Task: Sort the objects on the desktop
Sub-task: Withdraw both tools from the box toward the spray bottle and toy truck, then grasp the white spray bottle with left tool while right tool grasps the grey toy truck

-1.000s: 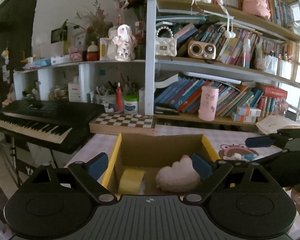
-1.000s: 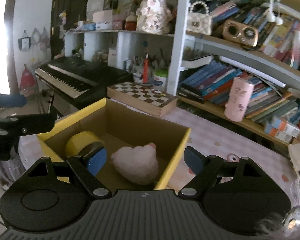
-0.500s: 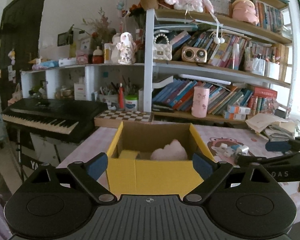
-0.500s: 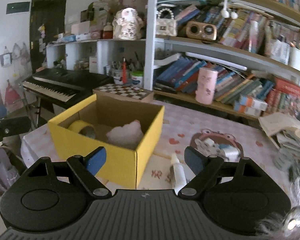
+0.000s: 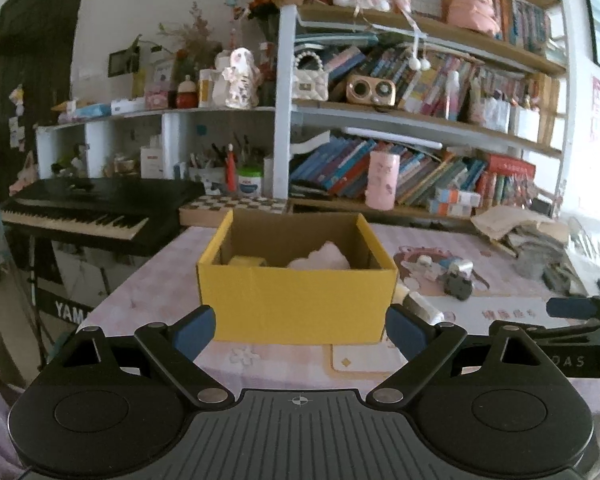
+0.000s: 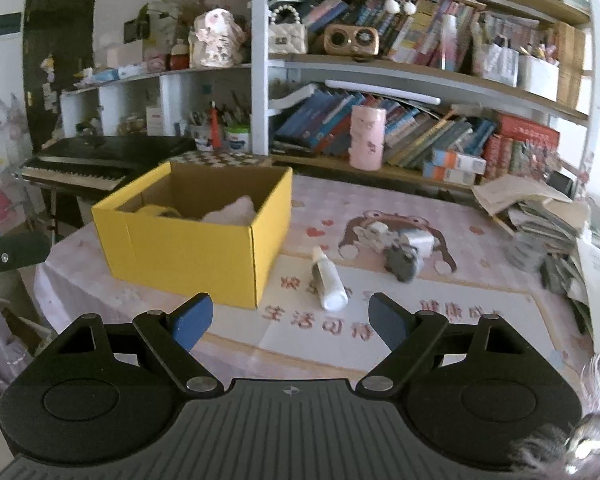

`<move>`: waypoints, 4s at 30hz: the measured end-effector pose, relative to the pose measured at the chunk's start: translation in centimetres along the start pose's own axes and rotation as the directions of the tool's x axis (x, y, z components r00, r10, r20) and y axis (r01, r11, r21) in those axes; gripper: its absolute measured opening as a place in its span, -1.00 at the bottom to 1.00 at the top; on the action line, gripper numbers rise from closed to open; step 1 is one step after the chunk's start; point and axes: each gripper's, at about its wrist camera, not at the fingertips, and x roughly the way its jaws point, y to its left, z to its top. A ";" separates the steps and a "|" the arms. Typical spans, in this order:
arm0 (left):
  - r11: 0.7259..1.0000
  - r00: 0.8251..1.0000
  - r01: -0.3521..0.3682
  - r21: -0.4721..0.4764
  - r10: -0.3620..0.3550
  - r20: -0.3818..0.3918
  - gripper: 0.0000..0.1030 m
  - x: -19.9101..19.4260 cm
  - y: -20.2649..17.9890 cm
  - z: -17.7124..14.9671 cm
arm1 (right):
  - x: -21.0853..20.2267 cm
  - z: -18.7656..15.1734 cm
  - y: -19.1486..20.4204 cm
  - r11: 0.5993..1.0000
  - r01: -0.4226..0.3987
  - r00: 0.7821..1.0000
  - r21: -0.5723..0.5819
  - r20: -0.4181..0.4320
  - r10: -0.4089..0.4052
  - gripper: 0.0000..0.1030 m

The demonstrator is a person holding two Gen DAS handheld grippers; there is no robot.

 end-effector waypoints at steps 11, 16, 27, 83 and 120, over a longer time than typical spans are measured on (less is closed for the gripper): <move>0.997 0.995 0.075 0.019 -0.074 -0.070 0.83 0.8 -2.4 -2.1 | -1.4 -3.5 -1.6 0.995 0.093 0.994 0.039 -0.065 -0.090 0.63; 0.993 0.989 0.116 0.030 -0.112 -0.097 0.83 1.1 -3.9 -3.0 | -1.6 -4.7 -2.2 0.992 0.118 0.989 0.049 -0.094 -0.113 0.63; 0.970 0.960 0.228 0.078 -0.211 -0.184 0.83 2.9 -7.4 -3.9 | -1.8 -6.0 -4.1 0.983 0.165 0.977 0.083 -0.148 -0.151 0.63; 0.983 0.945 0.132 0.129 -0.085 -0.316 0.83 21.1 -21.6 -0.8 | 14.4 0.9 -21.4 0.997 0.052 0.973 0.061 -0.226 -0.036 0.63; 0.998 0.903 -0.037 0.052 0.055 -0.426 -0.40 29.9 -20.3 -0.5 | 29.9 4.1 -20.5 0.970 -0.236 0.929 -0.054 -0.305 0.209 -0.07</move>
